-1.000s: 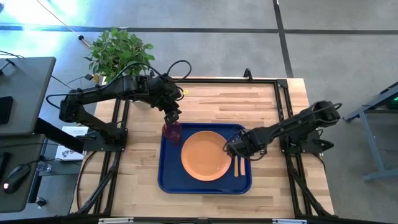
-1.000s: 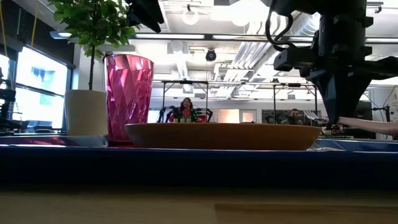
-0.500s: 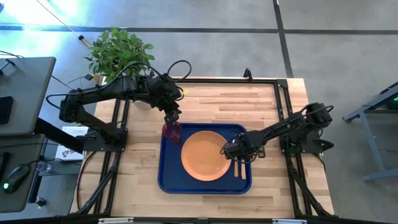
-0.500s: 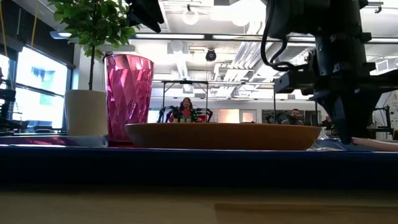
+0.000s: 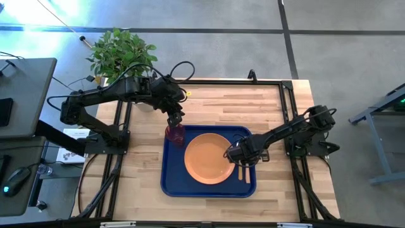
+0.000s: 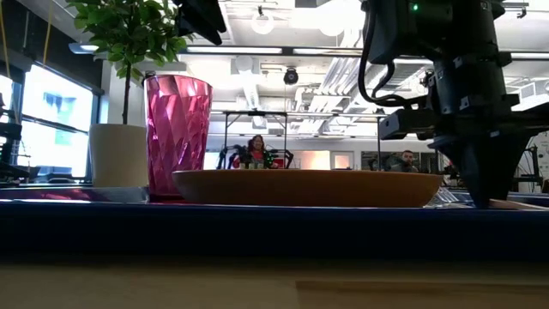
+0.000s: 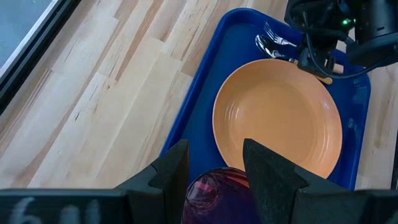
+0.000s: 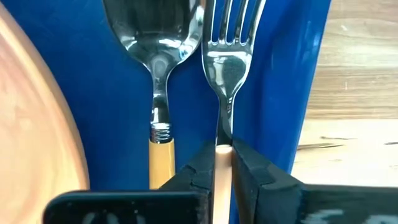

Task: Pick and place plate/cup/fork/spoon on tray
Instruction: Put the light orange fork on the right side of the orange spoon

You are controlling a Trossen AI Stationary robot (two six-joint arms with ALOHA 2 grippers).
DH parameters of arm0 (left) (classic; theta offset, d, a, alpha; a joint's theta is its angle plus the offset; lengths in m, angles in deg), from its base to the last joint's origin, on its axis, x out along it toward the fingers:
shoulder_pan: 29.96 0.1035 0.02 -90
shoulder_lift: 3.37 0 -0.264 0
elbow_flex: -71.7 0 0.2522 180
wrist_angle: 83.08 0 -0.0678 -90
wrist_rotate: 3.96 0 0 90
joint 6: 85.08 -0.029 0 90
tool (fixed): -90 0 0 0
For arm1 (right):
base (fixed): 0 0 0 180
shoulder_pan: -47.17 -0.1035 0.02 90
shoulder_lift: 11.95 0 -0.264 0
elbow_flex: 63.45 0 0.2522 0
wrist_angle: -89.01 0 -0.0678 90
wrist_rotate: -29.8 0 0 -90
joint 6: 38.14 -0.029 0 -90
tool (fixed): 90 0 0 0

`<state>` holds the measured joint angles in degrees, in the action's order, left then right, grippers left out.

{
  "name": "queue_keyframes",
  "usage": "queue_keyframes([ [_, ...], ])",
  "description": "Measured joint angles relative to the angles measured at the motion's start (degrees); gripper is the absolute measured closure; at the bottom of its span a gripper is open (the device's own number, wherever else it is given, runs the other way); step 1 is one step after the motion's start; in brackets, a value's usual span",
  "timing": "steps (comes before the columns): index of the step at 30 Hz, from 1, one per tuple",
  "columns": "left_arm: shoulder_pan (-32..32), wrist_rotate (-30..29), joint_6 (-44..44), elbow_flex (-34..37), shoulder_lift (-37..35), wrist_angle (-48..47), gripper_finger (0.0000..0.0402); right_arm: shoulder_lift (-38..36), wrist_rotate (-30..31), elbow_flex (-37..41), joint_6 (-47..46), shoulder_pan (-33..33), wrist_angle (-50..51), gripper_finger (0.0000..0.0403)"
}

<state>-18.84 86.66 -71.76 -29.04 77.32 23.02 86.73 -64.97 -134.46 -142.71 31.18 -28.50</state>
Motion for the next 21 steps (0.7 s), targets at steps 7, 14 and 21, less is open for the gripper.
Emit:
queue_keyframes([
  [7,-0.01,0.00,-0.02,0.00,0.00,0.00,0.0259,0.00,0.26,0.00,-0.84,0.00,0.21,0.0351],
  [14,-0.02,0.00,-0.02,0.00,0.00,0.00,0.0259,0.00,1.27,0.00,-0.42,-0.01,0.35,0.0342],
  [21,-0.01,0.00,-0.02,0.00,0.00,0.00,0.0259,-0.40,1.33,0.00,-0.18,-0.02,1.98,0.0341],
])
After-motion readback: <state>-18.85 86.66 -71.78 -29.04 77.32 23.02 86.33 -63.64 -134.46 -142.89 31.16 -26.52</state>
